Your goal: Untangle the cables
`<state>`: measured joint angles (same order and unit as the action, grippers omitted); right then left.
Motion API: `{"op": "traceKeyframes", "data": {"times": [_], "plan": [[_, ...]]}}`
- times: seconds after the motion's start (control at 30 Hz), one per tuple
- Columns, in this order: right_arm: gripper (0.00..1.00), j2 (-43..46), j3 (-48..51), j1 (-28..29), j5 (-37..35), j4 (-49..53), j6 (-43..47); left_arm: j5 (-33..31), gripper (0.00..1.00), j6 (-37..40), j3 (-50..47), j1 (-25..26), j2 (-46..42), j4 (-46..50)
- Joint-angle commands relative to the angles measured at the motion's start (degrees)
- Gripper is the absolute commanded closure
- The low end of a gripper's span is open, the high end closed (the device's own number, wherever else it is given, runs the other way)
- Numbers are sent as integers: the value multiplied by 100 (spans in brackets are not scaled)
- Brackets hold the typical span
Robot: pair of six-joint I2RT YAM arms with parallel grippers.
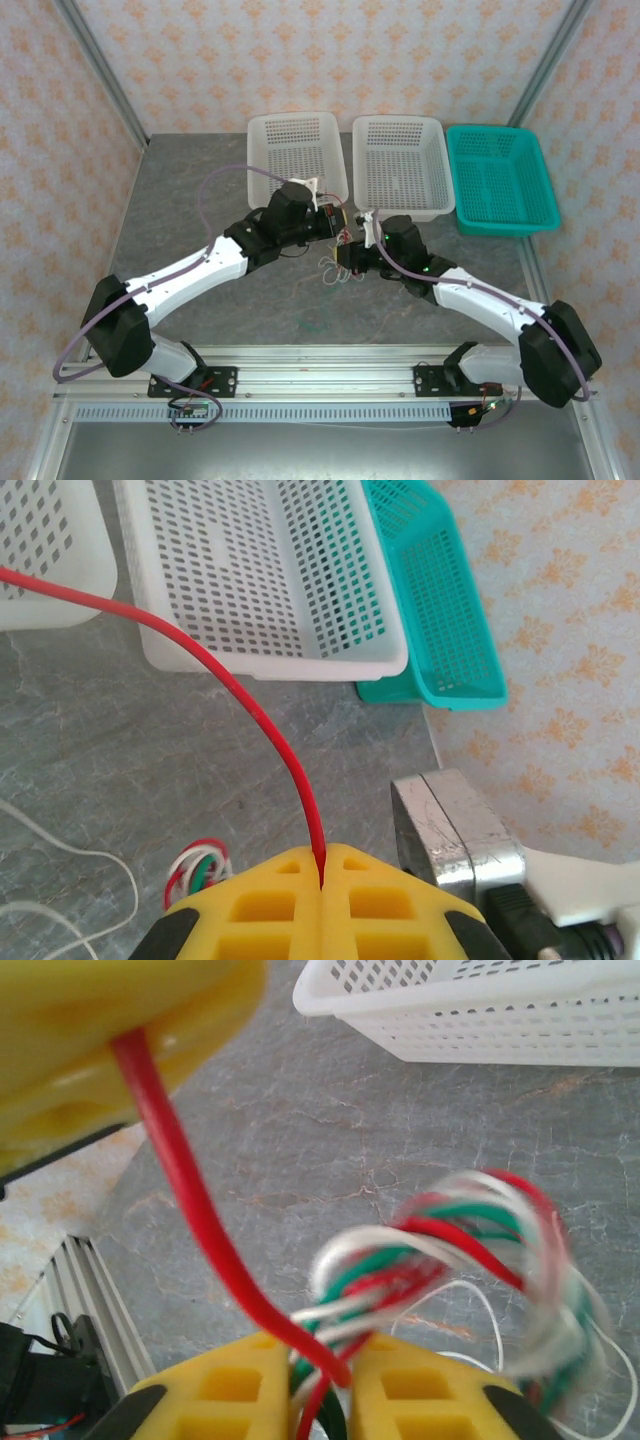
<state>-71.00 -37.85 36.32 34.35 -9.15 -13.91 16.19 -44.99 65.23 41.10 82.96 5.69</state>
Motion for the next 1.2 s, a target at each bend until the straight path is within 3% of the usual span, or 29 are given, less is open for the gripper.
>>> {"op": "traceKeyframes", "data": {"times": [0.0, 0.23, 0.37, 0.5, 0.67, 0.8, 0.87, 0.93, 1.0, 1.07, 1.1, 1.17], "plan": [[91, -181, -95, -10, 139, -95, 12, -78, 100, -119, 242, -156, -143, 11], [90, -246, 304, 123, 216, 97, -86, -745, 100, 272, -56, -1179, -954, 625], [90, -336, 493, 231, 209, 404, -66, -687, 100, 313, -229, -1964, -1355, 727], [87, -455, 579, 271, 147, 657, -137, -764, 100, 472, -265, -2363, -1627, 944], [91, -373, 734, 271, -65, 629, -203, -741, 100, 531, -365, -2449, -1751, 971], [95, -167, 738, 275, -239, 461, -381, 348, 100, 486, -707, -2372, -1568, 221], [95, -47, 675, 271, -134, 319, -567, 694, 100, 759, -896, -2014, -1533, -109], [94, 61, 570, 272, -99, 133, -951, 692, 92, 1356, -825, -1436, -1457, 199], [86, 77, 458, 272, -427, 41, -1493, 662, 84, 1983, -734, -907, -1358, 574], [66, 2, 391, 271, -511, -112, -1937, 670, 76, 2231, -897, -576, -1335, 555], [50, -32, 324, 273, -459, -117, -1987, 708, 71, 2273, -1058, -490, -1362, 436], [42, 24, 130, 246, -640, 203, -2045, 676, 65, 2260, -1396, -454, -1438, 169]]}}
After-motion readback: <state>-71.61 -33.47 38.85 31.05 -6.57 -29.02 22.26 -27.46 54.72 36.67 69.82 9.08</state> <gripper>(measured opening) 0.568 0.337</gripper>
